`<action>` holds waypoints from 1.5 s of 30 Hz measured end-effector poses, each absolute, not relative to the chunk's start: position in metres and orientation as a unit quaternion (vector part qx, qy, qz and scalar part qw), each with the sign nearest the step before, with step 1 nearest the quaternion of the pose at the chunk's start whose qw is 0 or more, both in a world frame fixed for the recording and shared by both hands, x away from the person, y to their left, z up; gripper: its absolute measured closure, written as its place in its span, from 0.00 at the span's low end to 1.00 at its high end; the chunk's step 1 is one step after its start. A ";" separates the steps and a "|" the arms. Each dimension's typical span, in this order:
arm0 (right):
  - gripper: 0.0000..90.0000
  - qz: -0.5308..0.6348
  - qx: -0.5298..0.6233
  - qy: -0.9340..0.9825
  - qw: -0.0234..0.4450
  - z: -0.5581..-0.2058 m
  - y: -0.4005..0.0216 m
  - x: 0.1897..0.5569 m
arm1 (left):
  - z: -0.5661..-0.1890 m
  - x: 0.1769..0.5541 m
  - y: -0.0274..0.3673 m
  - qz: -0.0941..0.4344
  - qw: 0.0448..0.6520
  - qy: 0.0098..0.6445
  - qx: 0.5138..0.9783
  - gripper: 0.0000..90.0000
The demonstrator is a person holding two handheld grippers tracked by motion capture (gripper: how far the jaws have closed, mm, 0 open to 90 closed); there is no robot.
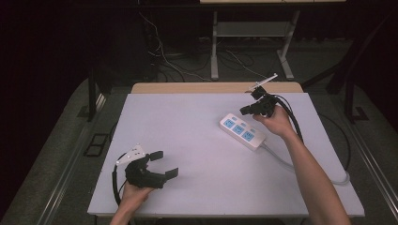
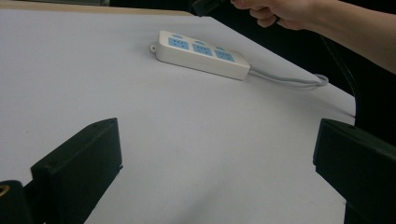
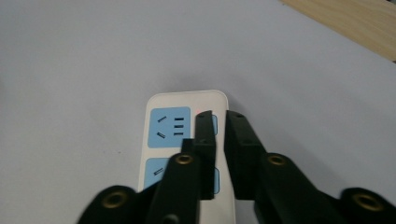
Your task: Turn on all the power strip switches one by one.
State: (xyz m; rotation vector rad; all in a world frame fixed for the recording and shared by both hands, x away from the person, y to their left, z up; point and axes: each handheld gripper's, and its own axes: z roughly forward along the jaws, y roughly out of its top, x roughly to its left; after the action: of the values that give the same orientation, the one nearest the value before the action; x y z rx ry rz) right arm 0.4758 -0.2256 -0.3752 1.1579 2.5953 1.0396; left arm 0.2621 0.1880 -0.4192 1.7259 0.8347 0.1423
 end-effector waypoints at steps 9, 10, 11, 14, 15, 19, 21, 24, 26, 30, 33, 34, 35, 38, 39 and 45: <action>0.53 0.362 0.406 0.836 0.072 -0.363 -0.244 0.451 | -0.419 0.261 0.187 0.058 0.574 0.357 0.734 0.00; 0.48 0.362 0.409 0.834 0.077 -0.362 -0.246 0.449 | -0.419 0.261 0.187 0.058 0.575 0.357 0.734 0.00; 0.43 0.363 0.414 0.831 0.079 -0.361 -0.249 0.446 | -0.419 0.261 0.187 0.058 0.576 0.358 0.733 0.00; 0.31 0.363 0.424 0.824 0.094 -0.358 -0.254 0.436 | -0.419 0.261 0.188 0.058 0.576 0.358 0.733 0.00; 0.28 0.363 0.428 0.821 0.103 -0.357 -0.255 0.433 | -0.419 0.261 0.187 0.057 0.575 0.359 0.733 0.00; 0.07 0.361 0.439 0.814 0.119 -0.357 -0.260 0.417 | -0.420 0.261 0.185 0.056 0.574 0.356 0.735 0.00; 0.00 0.362 0.440 0.814 0.116 -0.357 -0.263 0.410 | -0.420 0.261 0.183 0.055 0.573 0.354 0.737 0.00; 0.00 0.377 0.437 0.809 0.106 -0.357 -0.270 0.399 | -0.420 0.260 0.182 0.054 0.573 0.352 0.738 0.00; 0.00 0.388 0.438 0.805 0.099 -0.358 -0.274 0.391 | -0.420 0.261 0.182 0.054 0.573 0.352 0.738 0.00; 0.00 0.401 0.436 0.800 0.093 -0.359 -0.281 0.374 | -0.420 0.261 0.183 0.055 0.574 0.353 0.737 0.00; 0.00 0.413 0.436 0.794 0.090 -0.360 -0.285 0.361 | -0.420 0.260 0.183 0.054 0.573 0.353 0.737 0.00; 0.00 0.416 0.436 0.793 0.089 -0.361 -0.286 0.357 | -0.420 0.260 0.182 0.055 0.574 0.352 0.737 0.00; 0.00 0.420 0.435 0.792 0.091 -0.362 -0.287 0.353 | -0.419 0.260 0.182 0.055 0.574 0.353 0.737 0.00; 0.00 0.428 0.433 0.788 0.093 -0.365 -0.289 0.342 | -0.419 0.260 0.183 0.056 0.573 0.353 0.737 0.00; 0.00 0.433 0.432 0.786 0.094 -0.366 -0.290 0.338 | -0.420 0.260 0.183 0.056 0.573 0.353 0.737 0.00; 0.00 0.455 0.425 0.776 0.100 -0.376 -0.292 0.312 | -0.420 0.260 0.183 0.057 0.573 0.354 0.737 0.00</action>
State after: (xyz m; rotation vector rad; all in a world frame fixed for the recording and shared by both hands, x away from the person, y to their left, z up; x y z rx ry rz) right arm 0.3118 -0.2922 -0.3758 1.2561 2.2937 1.3449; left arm 0.2602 0.1828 -0.4196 1.7288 0.8297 0.1326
